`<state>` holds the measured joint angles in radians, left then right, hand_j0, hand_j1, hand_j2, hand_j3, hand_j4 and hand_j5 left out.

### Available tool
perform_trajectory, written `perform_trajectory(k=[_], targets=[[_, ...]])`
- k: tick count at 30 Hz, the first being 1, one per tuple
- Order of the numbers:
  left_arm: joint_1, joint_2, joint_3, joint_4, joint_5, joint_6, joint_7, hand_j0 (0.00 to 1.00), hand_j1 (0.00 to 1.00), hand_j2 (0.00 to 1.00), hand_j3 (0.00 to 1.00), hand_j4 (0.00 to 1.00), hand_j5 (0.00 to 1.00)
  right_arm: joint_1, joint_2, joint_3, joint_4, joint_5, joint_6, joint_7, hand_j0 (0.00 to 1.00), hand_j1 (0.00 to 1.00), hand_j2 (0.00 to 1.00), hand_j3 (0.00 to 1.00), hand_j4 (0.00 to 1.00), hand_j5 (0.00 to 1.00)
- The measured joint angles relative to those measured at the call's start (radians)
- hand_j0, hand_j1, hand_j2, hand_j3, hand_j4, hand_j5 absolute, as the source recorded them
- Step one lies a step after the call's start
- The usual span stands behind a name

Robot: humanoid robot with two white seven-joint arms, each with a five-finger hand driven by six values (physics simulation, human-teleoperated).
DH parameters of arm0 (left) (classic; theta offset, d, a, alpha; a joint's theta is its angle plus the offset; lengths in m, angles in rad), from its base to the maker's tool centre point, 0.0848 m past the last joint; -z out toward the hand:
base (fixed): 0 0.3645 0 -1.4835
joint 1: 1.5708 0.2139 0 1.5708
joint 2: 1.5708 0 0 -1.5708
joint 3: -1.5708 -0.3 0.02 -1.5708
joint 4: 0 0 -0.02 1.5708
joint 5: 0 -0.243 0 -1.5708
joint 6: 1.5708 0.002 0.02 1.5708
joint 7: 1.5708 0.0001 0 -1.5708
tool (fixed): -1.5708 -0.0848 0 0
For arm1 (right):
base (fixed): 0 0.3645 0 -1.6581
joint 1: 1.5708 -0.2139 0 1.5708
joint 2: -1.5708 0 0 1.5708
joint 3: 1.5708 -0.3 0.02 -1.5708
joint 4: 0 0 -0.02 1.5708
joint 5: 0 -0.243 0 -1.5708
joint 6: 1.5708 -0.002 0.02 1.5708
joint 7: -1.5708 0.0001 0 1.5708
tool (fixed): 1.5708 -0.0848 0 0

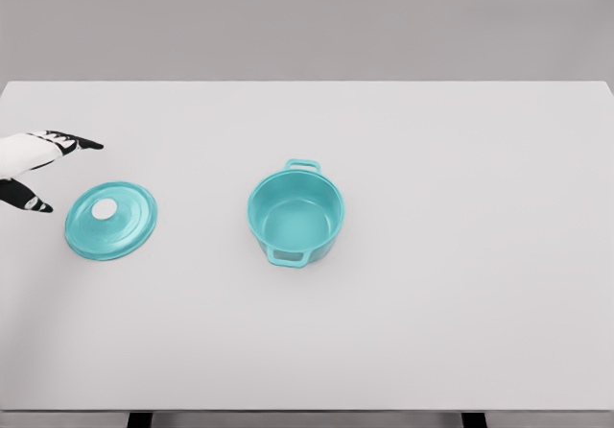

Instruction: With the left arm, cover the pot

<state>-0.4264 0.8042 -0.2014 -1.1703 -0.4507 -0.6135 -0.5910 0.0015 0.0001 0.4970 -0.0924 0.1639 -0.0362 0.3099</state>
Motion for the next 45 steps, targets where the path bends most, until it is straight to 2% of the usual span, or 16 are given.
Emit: perform_trajectory(k=[13,14,15,16,17,18,20,21,24,28,30,35,43,44,45], targets=[[-0.009,-0.006,0.0,0.004,-0.055,0.0,-0.016,1.0,1.0,1.0,1.0,1.0,1.0,0.011,0.0,0.0,0.002,-0.001,0.0,0.001,1.0,1.0,1.0,1.0,1.0,1.0],[-0.02,-0.012,-0.002,0.006,-0.064,0.0,-0.017,1.0,1.0,1.0,1.0,1.0,1.0,0.011,0.0,0.0,0.002,-0.001,0.0,0.001,1.0,1.0,1.0,1.0,1.0,1.0],[-0.065,-0.015,-0.014,0.013,-0.07,-0.001,-0.018,1.0,1.0,1.0,1.0,1.0,1.0,0.011,0.0,0.0,0.002,-0.001,0.0,0.001,1.0,1.0,1.0,1.0,1.0,1.0],[-0.166,-0.016,-0.056,0.036,-0.063,-0.002,-0.019,1.0,1.0,1.0,1.0,1.0,1.0,0.011,0.0,0.0,0.002,-0.001,0.0,0.001,1.0,1.0,1.0,1.0,1.0,1.0],[-0.27,-0.011,-0.142,0.066,-0.038,-0.001,-0.019,1.0,1.0,1.0,1.0,1.0,1.0,0.011,0.0,0.0,0.002,-0.001,0.0,0.001,1.0,1.0,1.0,1.0,1.0,1.0],[-0.322,-0.002,-0.239,0.088,-0.01,0.004,-0.019,1.0,1.0,1.0,1.0,1.0,1.0,0.011,0.0,0.0,0.002,-0.001,0.0,0.001,1.0,1.0,1.0,1.0,1.0,1.0],[-0.386,0.011,-0.412,0.12,0.012,0.002,-0.019,1.0,1.0,1.0,1.0,1.0,1.0,0.011,0.0,0.0,0.002,-0.001,0.0,0.001,1.0,1.0,1.0,1.0,1.0,1.0],[-0.393,0.014,-0.468,0.13,0.019,0.001,-0.02,1.0,1.0,1.0,1.0,1.0,1.0,0.011,0.0,0.0,0.002,-0.001,0.0,0.001,1.0,1.0,1.0,1.0,1.0,1.0],[-0.423,0.035,-0.576,0.119,0.029,0.0,-0.02,1.0,1.0,1.0,1.0,1.0,1.0,0.011,0.0,0.0,0.002,-0.001,0.0,0.001,1.0,1.0,1.0,1.0,1.0,1.0],[-0.413,0.069,-0.628,0.084,0.044,0.0,-0.015,1.0,1.0,1.0,1.0,1.0,1.0,0.011,0.0,0.0,0.002,-0.001,0.0,0.001,1.0,1.0,1.0,1.0,1.0,1.0],[-0.387,0.084,-0.638,0.076,0.065,0.0,0.0,1.0,1.0,1.0,1.0,1.0,1.0,0.011,0.0,0.0,0.002,-0.001,0.0,0.001,1.0,1.0,1.0,1.0,1.0,1.0],[-0.336,0.128,-0.646,0.054,0.091,0.0,0.124,1.0,1.0,1.0,1.0,1.0,1.0,0.011,0.0,0.0,0.002,-0.001,0.0,0.001,1.0,1.0,1.0,1.0,1.0,1.0],[-0.305,0.169,-0.65,-0.009,0.097,0.001,0.166,1.0,1.0,1.0,1.0,1.0,1.0,0.011,0.0,0.0,0.002,-0.001,0.0,0.001,1.0,1.0,1.0,1.0,1.0,1.0],[-0.305,0.173,-0.65,-0.014,0.097,0.001,0.167,0.97,0.97,0.97,0.97,0.97,0.97,0.011,0.0,0.0,0.002,-0.001,0.0,0.001,1.0,1.0,1.0,1.0,1.0,1.0],[-0.301,0.175,-0.65,-0.018,0.096,0.001,0.167,0.9,0.9,0.9,0.9,0.9,0.9,0.011,0.0,0.0,0.002,-0.001,0.0,0.001,1.0,1.0,1.0,1.0,1.0,1.0]])
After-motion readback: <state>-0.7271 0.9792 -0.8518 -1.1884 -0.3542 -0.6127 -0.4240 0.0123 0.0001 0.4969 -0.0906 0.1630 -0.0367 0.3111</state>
